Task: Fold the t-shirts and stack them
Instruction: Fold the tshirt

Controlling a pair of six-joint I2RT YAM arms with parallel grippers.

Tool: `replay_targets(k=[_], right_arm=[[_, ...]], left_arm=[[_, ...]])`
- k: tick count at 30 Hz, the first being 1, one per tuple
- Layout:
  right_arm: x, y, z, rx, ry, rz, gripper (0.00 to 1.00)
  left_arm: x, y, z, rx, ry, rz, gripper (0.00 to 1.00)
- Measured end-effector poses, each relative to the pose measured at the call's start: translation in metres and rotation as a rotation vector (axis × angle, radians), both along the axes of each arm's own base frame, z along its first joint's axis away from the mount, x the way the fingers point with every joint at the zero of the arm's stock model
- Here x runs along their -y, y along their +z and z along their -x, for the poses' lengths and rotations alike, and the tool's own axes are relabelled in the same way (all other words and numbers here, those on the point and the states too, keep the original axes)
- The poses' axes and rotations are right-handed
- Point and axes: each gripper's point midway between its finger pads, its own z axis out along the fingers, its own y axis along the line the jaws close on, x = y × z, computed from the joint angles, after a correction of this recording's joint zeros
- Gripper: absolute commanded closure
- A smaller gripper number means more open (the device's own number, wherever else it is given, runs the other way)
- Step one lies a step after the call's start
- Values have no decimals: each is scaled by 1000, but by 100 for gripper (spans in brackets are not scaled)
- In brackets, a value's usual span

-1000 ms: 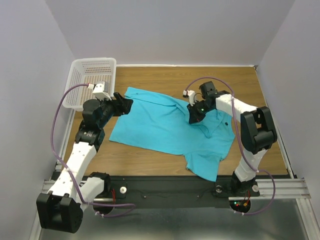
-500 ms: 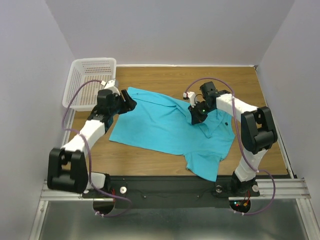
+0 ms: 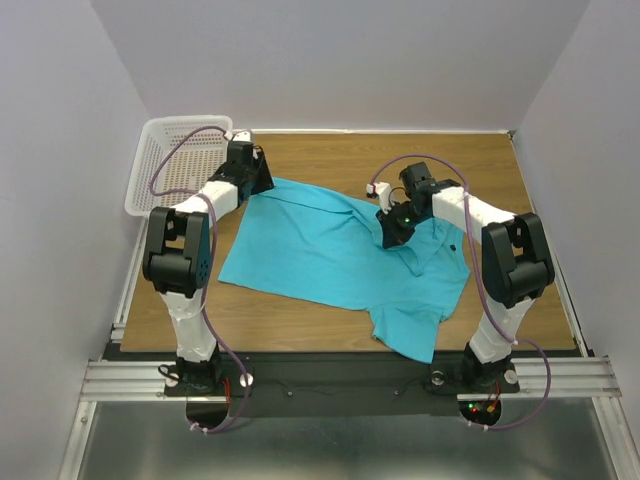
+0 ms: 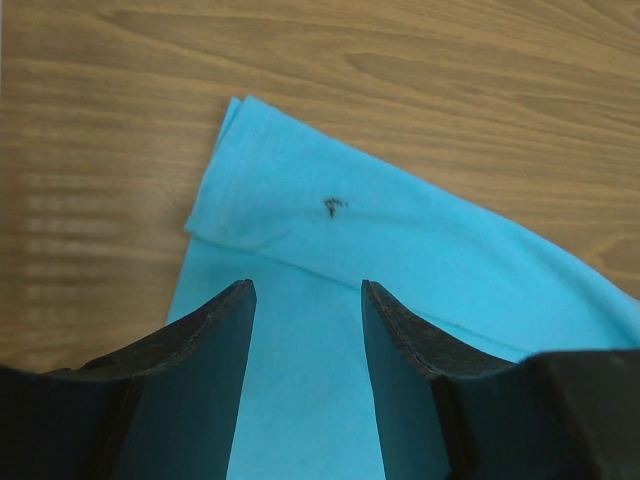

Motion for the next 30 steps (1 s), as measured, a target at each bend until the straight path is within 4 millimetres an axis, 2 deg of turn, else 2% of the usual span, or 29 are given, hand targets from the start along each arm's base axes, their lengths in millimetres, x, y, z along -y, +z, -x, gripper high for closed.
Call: replay_targets(k=[4, 8, 12, 23, 30], right_arm=[[0, 0, 0, 2, 0, 2, 99], [2, -1, -1, 12, 9, 12, 99], [6, 0, -1, 37, 23, 32, 99], [23, 5, 0, 108, 42, 97, 99], [28, 0, 7, 108, 57, 117, 96]], left_arm=[[-6, -18, -17, -35, 23, -60, 43], [-13, -42, -15, -109, 36, -111, 43], [-18, -58, -16, -168, 42, -148, 43], [-24, -60, -26, -205, 62, -191, 43], [-26, -61, -27, -214, 61, -201, 43]])
